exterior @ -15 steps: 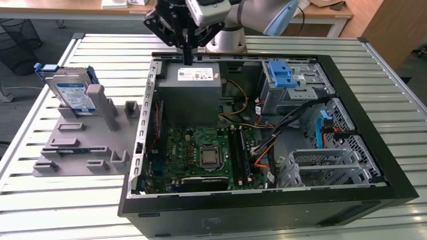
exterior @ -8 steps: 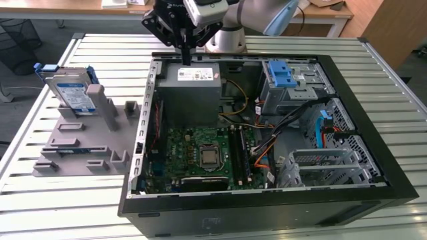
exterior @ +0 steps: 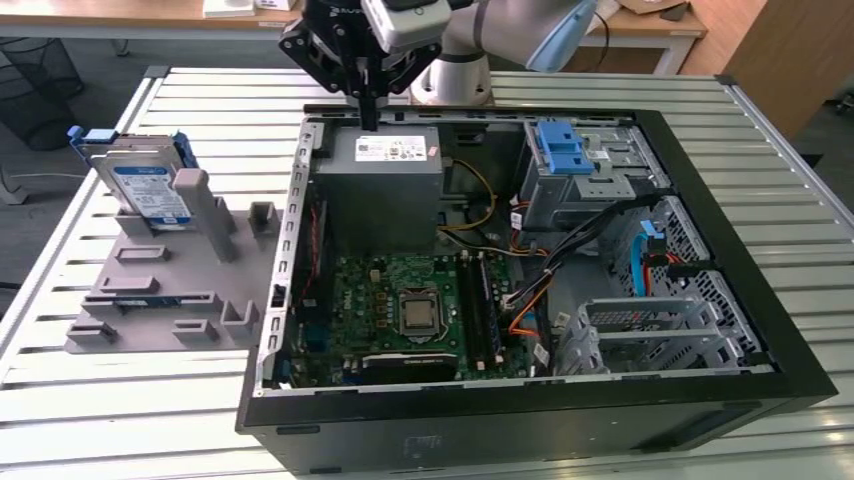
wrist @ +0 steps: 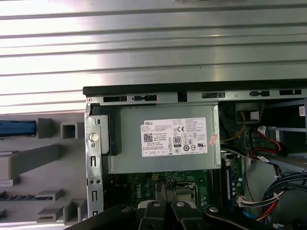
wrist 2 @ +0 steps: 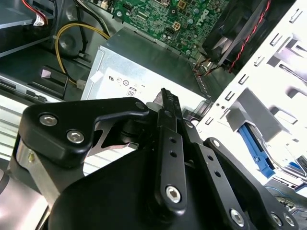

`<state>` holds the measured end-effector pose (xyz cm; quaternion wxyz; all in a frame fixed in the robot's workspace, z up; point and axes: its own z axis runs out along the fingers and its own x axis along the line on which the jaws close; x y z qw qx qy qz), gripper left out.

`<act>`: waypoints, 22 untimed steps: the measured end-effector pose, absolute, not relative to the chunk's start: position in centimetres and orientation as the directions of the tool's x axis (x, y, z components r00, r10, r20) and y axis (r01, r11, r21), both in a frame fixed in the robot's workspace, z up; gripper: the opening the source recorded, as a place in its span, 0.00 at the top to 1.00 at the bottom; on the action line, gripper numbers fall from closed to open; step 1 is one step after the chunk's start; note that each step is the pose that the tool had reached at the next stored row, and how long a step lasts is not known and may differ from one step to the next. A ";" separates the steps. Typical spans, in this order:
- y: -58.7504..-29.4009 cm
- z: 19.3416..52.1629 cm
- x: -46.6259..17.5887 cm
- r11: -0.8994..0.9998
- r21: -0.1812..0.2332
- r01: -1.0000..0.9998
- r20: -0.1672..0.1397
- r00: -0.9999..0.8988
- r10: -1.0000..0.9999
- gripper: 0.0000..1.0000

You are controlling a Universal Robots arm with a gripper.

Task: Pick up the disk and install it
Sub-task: 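Reach for the disk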

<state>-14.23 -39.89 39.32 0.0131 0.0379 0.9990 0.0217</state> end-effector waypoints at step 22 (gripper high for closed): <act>-39.9 39.3 -15.5 0.996 0.044 0.075 -0.024 -0.997 0.076 0.89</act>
